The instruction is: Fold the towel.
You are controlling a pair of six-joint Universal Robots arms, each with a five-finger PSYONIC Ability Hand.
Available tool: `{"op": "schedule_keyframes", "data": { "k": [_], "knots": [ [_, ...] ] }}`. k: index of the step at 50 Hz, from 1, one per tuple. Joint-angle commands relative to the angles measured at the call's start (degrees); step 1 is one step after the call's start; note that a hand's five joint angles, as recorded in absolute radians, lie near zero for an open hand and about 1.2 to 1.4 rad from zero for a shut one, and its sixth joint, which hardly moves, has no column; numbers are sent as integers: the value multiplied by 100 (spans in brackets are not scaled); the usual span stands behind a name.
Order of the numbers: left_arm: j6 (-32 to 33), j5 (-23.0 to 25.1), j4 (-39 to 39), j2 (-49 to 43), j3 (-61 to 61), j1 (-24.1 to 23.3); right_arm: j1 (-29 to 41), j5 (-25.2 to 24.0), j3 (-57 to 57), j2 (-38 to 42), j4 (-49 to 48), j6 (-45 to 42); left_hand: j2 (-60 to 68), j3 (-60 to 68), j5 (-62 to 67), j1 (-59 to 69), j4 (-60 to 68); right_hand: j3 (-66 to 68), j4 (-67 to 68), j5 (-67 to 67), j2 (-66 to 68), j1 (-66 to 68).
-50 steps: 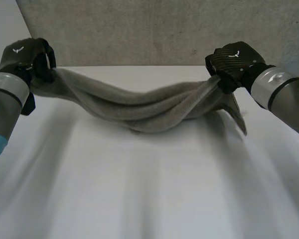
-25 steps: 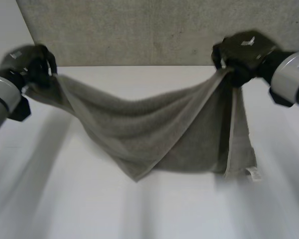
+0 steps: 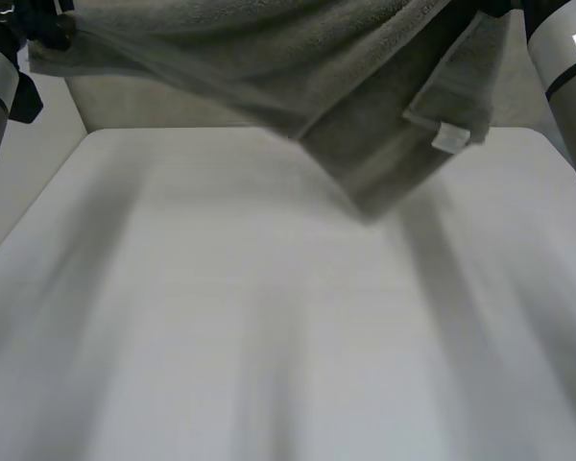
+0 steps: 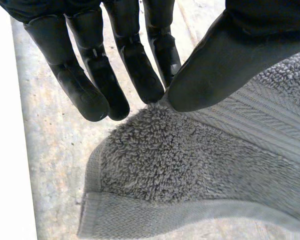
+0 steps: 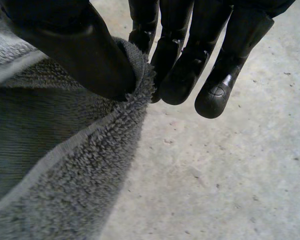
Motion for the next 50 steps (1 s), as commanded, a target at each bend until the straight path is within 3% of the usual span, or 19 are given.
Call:
{"op": "schedule_keyframes", "data": {
  "k": [1, 5, 16, 34, 35, 36, 38, 50],
  "knots": [
    [-14, 33, 5, -169, -509, 33, -6, -578, 192, 204, 1346, 36, -664, -882, -1549, -335, -750, 347, 339, 317, 363, 312],
    [108, 42, -100, -379, -964, 33, 12, -824, 542, 677, 2109, -200, -664, -882, -1549, -335, -750, 347, 339, 317, 363, 312],
    [1277, 42, -302, -801, -1871, 15, 398, -789, 1782, 1338, 2277, -1106, -664, -882, -1549, -335, -750, 347, 339, 317, 363, 312],
    [1365, 16, -293, -573, -1871, 534, 355, -789, 2416, 1285, 1997, -1089, -664, -882, -1549, -335, -750, 347, 339, 317, 363, 312],
    [1366, 16, -293, -573, -1871, 560, 372, -798, 2494, 1285, 1918, -1089, -664, -882, -1549, -335, -750, -563, -571, -593, -547, -598],
    [1366, 16, -293, -573, -1871, 560, 372, -798, 2495, 1285, 1917, -1089, -664, -882, -1549, -335, -750, -572, -580, -602, -556, -607],
    [1383, -28, -293, -564, -1871, 569, 364, -850, 2688, 1198, 1768, -1089, -664, -882, -1549, -335, -750, -3654, -3663, -3684, -3638, -3690],
    [1401, -37, -276, -591, -1827, 798, 12, -798, 3084, 406, 1179, -447, -664, -882, -1549, -335, -750, -4138, -4147, -4168, -4122, -4174]
  ]
}}
